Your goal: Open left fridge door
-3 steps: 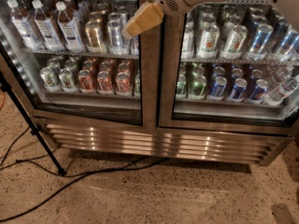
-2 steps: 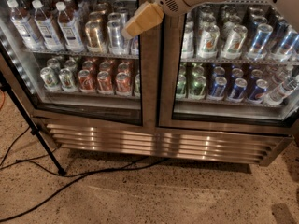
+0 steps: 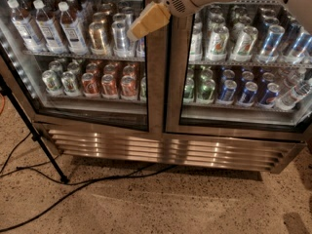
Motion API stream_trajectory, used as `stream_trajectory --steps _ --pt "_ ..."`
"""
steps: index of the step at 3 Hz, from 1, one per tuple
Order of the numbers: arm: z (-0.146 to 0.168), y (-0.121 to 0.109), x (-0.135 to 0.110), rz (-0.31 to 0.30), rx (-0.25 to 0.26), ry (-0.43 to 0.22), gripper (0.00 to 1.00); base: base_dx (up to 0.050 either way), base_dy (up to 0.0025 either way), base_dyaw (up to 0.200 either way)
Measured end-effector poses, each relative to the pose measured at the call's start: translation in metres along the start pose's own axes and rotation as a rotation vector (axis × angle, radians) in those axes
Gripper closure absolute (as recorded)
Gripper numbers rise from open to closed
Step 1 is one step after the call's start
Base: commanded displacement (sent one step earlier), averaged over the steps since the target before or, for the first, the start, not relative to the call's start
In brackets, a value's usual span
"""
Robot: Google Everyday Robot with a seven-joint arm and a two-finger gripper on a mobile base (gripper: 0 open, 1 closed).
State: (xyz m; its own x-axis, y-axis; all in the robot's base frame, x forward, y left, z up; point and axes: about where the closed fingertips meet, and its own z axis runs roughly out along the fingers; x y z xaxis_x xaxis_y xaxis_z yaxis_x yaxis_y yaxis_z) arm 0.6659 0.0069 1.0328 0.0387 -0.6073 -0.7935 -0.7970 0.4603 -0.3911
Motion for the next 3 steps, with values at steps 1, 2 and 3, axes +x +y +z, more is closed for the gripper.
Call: stream_trajectory --steps 1,2,3 --pt "0.0000 0.0000 0.0000 0.000 0.000 0.000 0.00 0.000 0.00000 0.000" --pt "0.0005 -0.0023 0.0019 0.011 0.019 -0.008 0.00 0.000 0.00000 0.000" --pt "0.0015 -0.0018 0.0010 0.011 0.019 -0.008 0.00 0.000 0.00000 0.000"
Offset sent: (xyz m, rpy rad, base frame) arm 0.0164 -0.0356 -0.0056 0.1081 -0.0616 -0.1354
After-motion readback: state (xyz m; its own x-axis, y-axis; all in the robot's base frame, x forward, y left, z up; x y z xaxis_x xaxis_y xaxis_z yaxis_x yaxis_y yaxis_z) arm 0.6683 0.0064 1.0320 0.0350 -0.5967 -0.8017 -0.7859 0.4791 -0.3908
